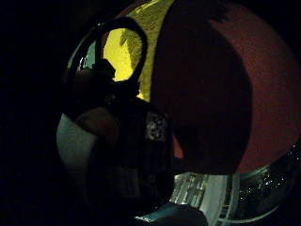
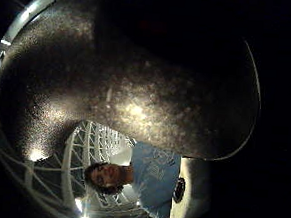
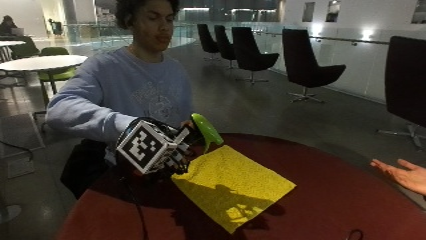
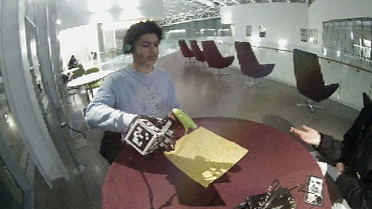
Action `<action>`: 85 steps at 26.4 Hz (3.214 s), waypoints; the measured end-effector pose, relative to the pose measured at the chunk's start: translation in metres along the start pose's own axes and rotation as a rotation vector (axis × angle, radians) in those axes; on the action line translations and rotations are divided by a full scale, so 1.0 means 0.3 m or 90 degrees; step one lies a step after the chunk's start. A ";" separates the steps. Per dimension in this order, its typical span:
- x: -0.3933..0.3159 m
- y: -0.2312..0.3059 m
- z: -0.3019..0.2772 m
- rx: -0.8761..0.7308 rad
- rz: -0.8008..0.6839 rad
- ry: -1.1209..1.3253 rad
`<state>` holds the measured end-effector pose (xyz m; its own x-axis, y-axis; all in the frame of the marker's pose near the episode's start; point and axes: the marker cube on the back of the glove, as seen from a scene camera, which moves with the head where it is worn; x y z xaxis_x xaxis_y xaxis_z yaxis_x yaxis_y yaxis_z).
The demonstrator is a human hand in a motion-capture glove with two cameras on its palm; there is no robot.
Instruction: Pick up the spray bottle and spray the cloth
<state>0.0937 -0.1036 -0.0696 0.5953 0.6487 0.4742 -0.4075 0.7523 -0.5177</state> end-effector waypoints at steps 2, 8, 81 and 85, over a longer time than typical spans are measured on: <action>-0.003 -0.005 -0.002 -0.001 0.003 -0.009; -0.002 -0.013 0.012 -0.010 0.005 -0.001; -0.043 0.000 0.062 0.000 -0.009 -0.010; -0.125 -0.009 0.078 0.034 -0.101 -0.031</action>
<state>0.0563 -0.1273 -0.0695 0.6219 0.5250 0.5810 -0.3483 0.8500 -0.3953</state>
